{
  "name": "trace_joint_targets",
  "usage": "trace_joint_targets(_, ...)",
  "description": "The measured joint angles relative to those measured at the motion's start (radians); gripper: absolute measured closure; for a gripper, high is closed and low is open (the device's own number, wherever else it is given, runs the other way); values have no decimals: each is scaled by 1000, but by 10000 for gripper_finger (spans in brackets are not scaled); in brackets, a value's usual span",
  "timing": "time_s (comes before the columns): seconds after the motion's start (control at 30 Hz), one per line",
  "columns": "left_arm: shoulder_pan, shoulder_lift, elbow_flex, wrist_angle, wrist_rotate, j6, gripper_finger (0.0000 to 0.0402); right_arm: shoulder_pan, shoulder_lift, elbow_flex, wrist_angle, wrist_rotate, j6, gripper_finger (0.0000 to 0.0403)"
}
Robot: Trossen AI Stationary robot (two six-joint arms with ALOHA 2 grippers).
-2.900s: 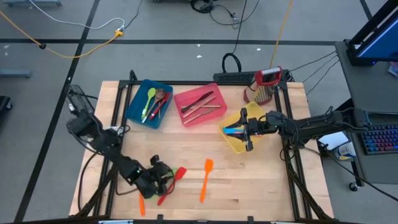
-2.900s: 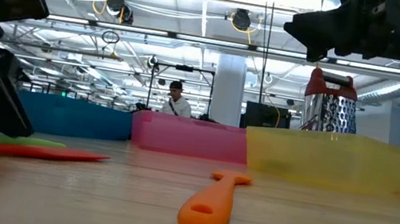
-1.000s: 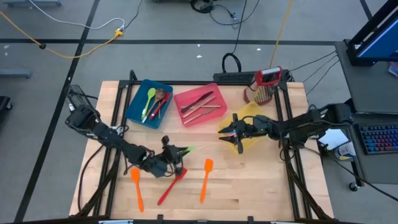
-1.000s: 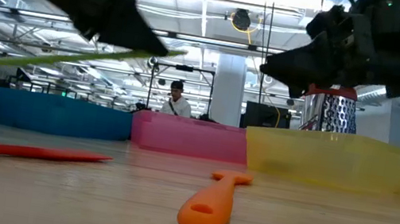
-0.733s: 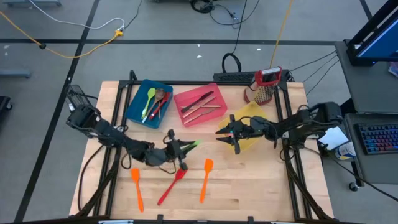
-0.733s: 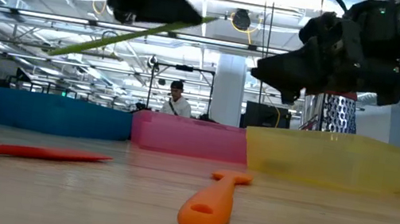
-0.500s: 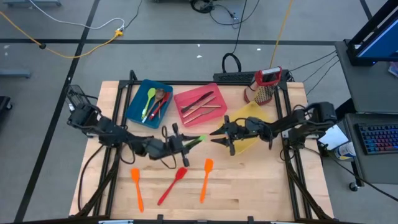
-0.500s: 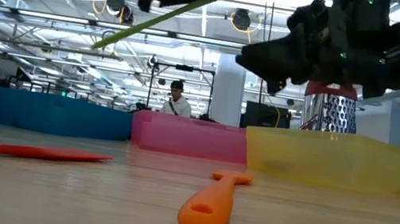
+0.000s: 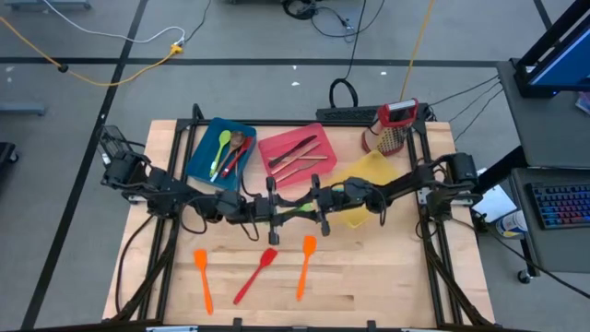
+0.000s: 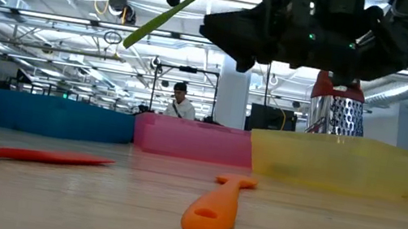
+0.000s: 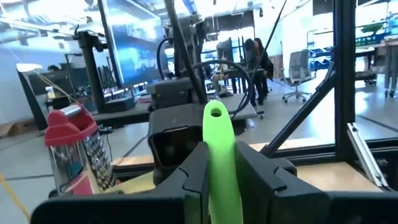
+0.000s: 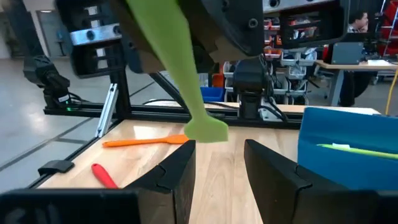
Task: Pick & Place Kitchen Items
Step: Put the green spatula into the yellow bin
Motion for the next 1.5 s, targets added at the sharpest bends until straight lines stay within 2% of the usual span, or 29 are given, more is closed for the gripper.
trace_joint_targets(0.27,0,0,0,34,-1,57,344,16,27,59,0,-1,-9,273)
trace_joint_targets(0.7,2,0,0,47,-2,66,343,45,26,65,97,33,-54,273)
trace_joint_targets(1.0,19,0,0,49,-2,65,343,43,26,89,66,34,-75,274)
trace_joint_targets(1.13,20,0,0,49,-3,67,343,43,26,89,45,57,-77,296)
trace_joint_targets(1.37,19,0,0,48,-2,65,343,42,26,89,45,61,-140,369)
trace_joint_targets(1.5,19,0,0,46,-3,59,343,37,26,89,44,59,-151,378)
